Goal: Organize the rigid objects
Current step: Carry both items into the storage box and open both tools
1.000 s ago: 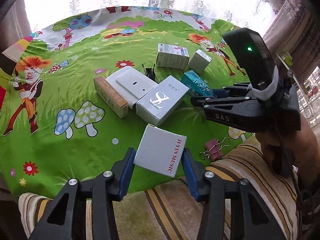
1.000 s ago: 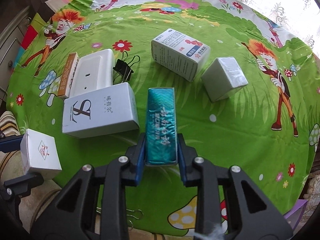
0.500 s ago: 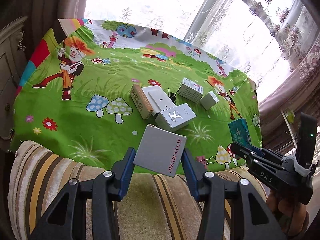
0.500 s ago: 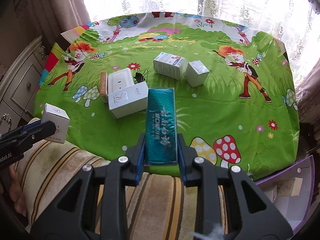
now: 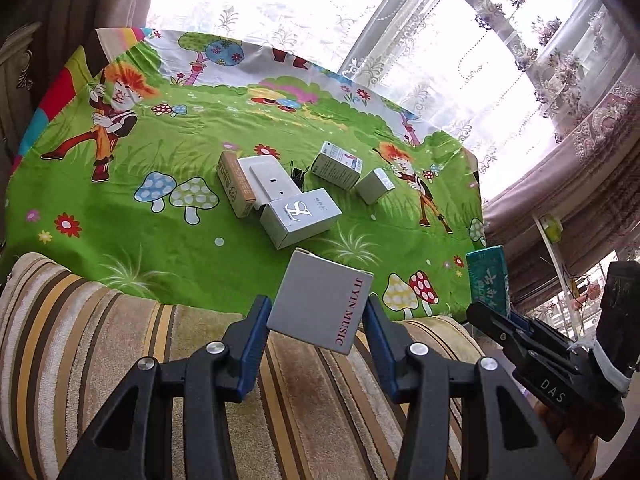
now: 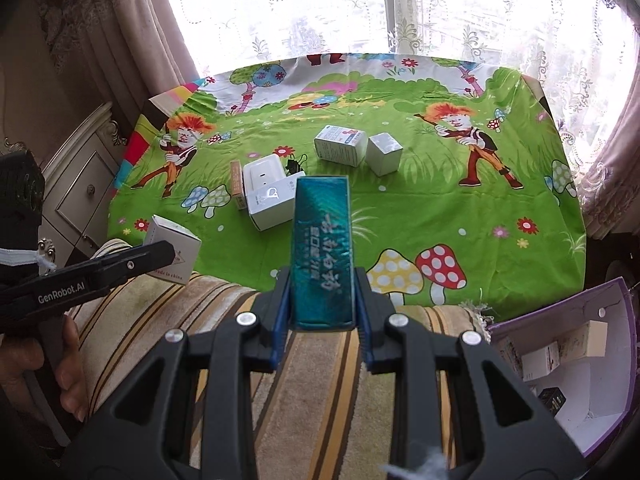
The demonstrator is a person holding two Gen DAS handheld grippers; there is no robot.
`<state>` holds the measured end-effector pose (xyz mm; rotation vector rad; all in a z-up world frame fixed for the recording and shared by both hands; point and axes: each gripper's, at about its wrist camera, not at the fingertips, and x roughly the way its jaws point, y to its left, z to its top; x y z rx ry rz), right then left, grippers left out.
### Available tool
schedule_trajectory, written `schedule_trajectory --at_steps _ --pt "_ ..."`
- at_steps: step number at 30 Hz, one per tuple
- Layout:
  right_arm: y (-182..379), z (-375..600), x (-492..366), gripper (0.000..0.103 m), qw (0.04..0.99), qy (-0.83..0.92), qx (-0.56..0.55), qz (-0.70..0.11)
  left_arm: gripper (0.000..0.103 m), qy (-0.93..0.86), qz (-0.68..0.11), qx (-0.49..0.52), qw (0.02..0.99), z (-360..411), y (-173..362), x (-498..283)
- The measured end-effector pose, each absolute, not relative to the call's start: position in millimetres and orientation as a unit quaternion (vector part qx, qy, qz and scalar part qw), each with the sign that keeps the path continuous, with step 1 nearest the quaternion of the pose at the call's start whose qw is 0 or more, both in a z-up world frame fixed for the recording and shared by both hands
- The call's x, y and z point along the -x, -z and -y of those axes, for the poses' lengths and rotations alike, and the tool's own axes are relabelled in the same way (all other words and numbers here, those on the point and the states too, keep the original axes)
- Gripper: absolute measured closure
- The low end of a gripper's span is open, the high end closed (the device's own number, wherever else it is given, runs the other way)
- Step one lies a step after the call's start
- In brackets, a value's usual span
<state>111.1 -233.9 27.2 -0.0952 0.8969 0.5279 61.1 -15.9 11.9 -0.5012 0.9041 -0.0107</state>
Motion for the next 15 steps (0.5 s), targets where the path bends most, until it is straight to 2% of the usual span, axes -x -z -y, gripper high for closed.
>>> schedule_trajectory --at_steps 15 --pt "-38.0 313.5 -76.2 0.071 0.890 -0.198 0.022 -0.411 0.055 0.138 -0.457 0.199 0.856 119.1 -31.8 -62.8"
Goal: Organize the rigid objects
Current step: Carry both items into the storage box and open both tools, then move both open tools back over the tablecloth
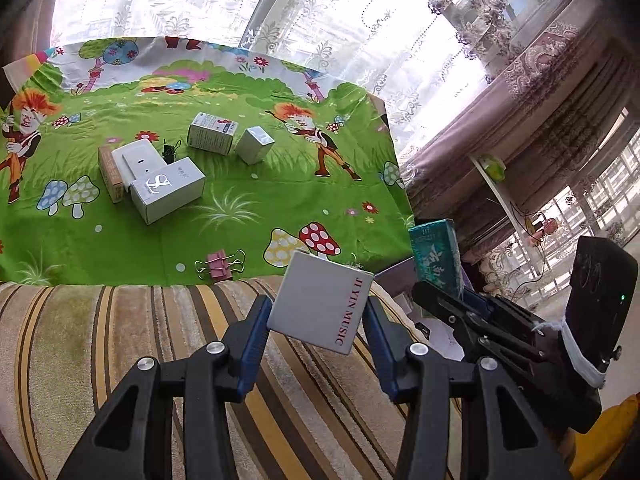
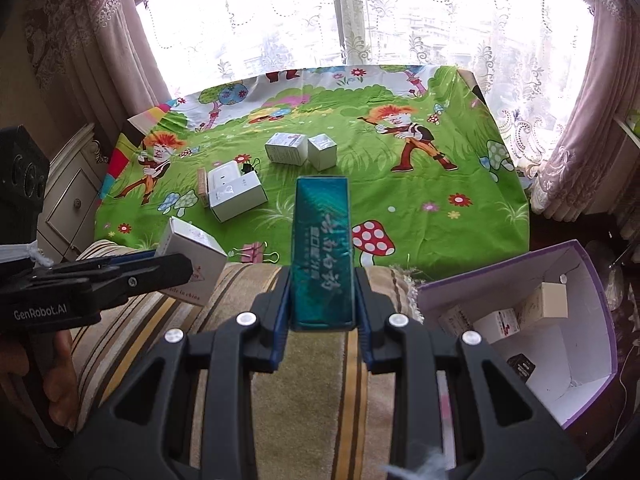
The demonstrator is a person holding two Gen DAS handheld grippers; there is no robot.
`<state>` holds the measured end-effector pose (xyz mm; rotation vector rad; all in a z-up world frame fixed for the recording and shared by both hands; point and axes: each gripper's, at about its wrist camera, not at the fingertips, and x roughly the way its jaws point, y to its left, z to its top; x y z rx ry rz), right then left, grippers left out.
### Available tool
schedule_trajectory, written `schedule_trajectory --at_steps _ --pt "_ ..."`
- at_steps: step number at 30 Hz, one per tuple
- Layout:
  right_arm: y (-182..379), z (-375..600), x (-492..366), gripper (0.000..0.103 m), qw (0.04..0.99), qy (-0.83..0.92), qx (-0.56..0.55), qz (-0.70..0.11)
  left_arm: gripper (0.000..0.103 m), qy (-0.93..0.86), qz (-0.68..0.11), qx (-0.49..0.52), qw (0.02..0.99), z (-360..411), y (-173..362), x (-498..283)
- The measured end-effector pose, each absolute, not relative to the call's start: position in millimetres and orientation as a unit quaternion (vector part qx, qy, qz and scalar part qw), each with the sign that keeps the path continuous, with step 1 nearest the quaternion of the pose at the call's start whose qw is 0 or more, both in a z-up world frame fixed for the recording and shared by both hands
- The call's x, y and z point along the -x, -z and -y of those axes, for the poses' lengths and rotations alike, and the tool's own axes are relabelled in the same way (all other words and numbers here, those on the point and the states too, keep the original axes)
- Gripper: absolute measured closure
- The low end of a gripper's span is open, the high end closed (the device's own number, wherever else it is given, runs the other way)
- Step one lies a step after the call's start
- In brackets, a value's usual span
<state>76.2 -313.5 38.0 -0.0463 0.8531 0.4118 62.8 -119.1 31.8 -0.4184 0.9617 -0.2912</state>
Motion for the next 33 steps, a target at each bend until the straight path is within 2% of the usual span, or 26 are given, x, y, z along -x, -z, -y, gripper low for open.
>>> schedule_trajectory --at_steps 8,18,21,24,33 --pt "-48.6 362.2 -77.1 0.071 0.908 -0.139 0.011 -0.395 0.055 0.192 -0.482 0.186 0.834 172.1 -30.9 -73.5" --pt "-58.0 427.0 -75.8 0.070 0.921 -0.071 -0.030 -0.383 0.055 0.286 -0.477 0.160 0.816 240.4 -33.0 -79.5" --pt "-58.3 435.7 -72.3 0.070 0.922 -0.059 -0.029 -0.380 0.051 0.311 -0.478 0.149 0.808 252.0 -31.5 -77.6" --pt "-55.3 435.5 -72.9 0.070 0.921 -0.054 -0.016 -0.386 0.039 0.306 -0.487 0.158 0.803 249.1 -27.7 -78.9" --pt "-58.3 426.4 -69.1 0.067 0.922 -0.079 -0.030 -0.378 0.038 0.279 -0.469 0.174 0.819 223.3 -34.9 -75.7"
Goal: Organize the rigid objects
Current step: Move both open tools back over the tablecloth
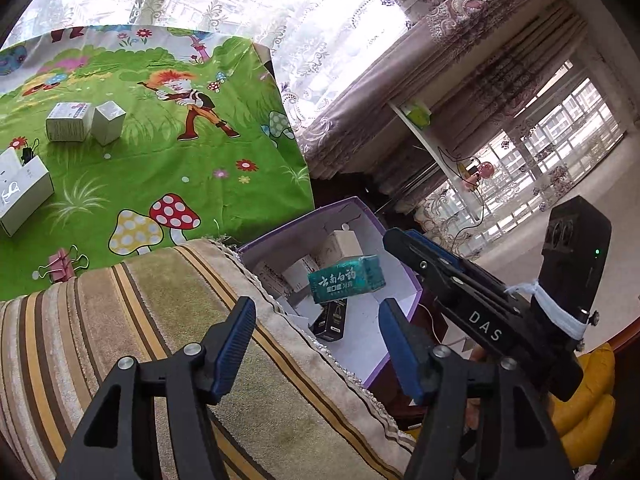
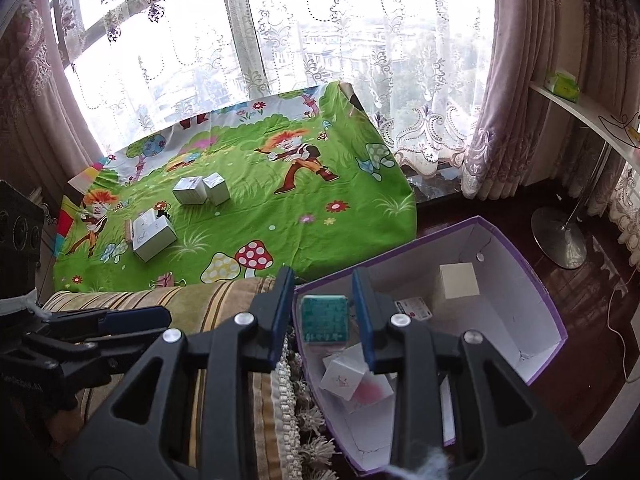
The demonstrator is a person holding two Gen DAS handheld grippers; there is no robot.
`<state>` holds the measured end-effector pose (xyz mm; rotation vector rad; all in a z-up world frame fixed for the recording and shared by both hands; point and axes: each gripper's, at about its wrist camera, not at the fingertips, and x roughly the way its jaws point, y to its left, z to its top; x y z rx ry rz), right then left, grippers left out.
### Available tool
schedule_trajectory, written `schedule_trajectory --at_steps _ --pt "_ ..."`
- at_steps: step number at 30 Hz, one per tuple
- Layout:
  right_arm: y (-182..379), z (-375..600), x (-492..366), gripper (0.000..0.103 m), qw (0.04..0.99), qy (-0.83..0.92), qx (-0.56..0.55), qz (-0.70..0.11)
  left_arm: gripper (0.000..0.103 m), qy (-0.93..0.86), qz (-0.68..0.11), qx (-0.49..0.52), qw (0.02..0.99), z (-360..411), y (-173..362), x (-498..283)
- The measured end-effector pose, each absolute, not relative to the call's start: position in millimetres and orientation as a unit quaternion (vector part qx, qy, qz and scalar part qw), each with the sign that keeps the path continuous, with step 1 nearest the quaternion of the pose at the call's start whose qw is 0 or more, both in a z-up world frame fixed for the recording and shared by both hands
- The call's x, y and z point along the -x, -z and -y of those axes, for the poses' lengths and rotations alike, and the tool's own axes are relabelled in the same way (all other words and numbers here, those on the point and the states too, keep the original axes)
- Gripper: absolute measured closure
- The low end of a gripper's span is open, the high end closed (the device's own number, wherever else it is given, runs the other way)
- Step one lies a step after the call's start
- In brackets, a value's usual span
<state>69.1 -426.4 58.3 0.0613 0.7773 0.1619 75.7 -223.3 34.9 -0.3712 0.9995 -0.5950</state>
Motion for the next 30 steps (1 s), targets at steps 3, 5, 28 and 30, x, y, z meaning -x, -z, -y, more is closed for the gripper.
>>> schedule_trajectory --at_steps 3,5,28,30 --pt "-59.1 423.6 -69.6 0.063 0.922 -0.080 -0.032 -0.379 0.038 0.264 -0.450 0.147 0.841 209.6 -44.1 -72.3" --pt "-60.6 421.7 -68.1 0.062 0.921 -0.082 -0.033 -0.379 0.038 0.251 -0.445 0.152 0.846 192.2 -48.7 -72.9" --pt "-72.0 354.4 -58.8 0.046 0.913 -0.145 0.031 -0.381 0.037 -0.012 -0.439 0.230 0.869 -11.5 -29.9 -54.9" --pt "-72.1 347.2 -59.5 0.045 0.910 -0.155 0.038 -0.382 0.037 -0.014 -0.436 0.231 0.870 -14.5 -31.3 -52.5"
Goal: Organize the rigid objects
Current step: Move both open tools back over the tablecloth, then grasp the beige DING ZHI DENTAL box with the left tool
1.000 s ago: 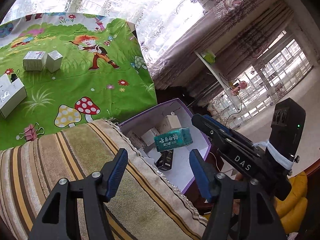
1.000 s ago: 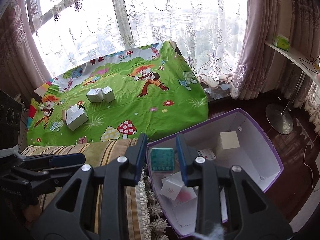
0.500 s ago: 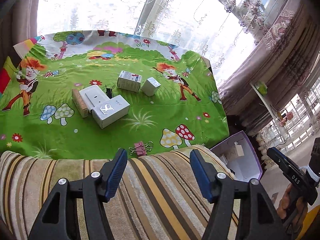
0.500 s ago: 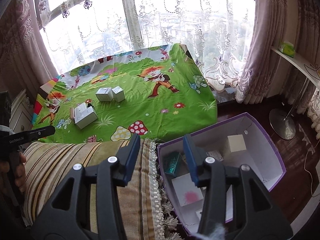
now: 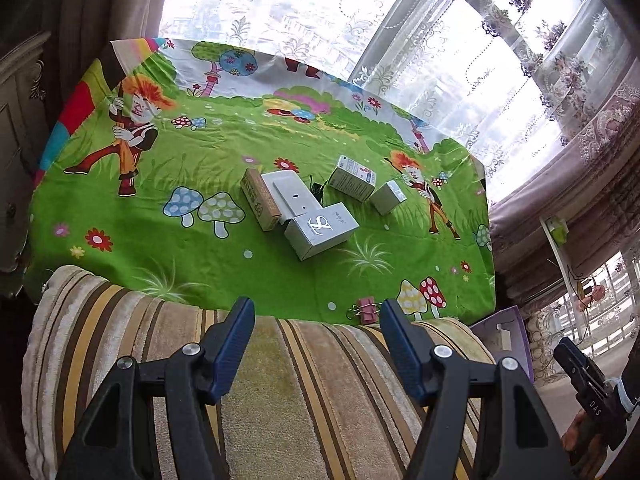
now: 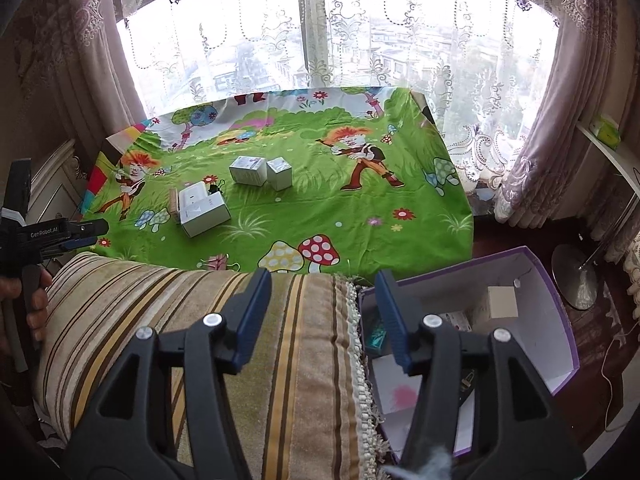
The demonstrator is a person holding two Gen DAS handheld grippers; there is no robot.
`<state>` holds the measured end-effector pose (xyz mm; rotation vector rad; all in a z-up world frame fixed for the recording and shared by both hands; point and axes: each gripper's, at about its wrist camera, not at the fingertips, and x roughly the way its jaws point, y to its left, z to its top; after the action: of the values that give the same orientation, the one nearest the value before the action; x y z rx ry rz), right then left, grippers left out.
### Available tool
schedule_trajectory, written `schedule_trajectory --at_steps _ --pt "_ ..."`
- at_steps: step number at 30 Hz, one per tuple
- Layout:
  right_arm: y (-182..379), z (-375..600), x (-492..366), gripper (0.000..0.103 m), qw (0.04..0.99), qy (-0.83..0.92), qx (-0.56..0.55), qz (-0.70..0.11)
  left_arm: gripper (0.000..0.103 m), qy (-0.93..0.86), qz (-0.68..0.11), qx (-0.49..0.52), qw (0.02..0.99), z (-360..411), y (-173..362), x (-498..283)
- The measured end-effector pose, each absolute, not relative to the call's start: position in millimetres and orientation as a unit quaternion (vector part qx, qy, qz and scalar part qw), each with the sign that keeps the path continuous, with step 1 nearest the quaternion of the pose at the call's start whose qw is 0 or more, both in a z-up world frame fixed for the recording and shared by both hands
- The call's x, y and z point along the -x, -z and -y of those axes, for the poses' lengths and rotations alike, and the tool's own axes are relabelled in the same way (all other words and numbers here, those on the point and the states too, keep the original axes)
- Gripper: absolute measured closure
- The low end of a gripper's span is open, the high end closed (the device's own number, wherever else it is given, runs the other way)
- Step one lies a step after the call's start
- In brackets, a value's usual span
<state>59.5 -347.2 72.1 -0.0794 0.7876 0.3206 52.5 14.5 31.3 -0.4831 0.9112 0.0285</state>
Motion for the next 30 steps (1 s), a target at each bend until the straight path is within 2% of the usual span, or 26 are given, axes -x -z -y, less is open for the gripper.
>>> schedule_trajectory --at_steps 14,30 --pt "-83.5 277.7 -118.9 0.032 0.895 -0.194 0.125 -0.380 0.037 -0.024 -0.435 0.208 0.876 -38.9 -42.7 -84.3" --pt "-44.9 205.7 -248.0 0.031 0.871 -0.224 0.180 -0.399 0.037 -0.066 -0.503 0.292 0.811 -76.4 17.9 -181.3"
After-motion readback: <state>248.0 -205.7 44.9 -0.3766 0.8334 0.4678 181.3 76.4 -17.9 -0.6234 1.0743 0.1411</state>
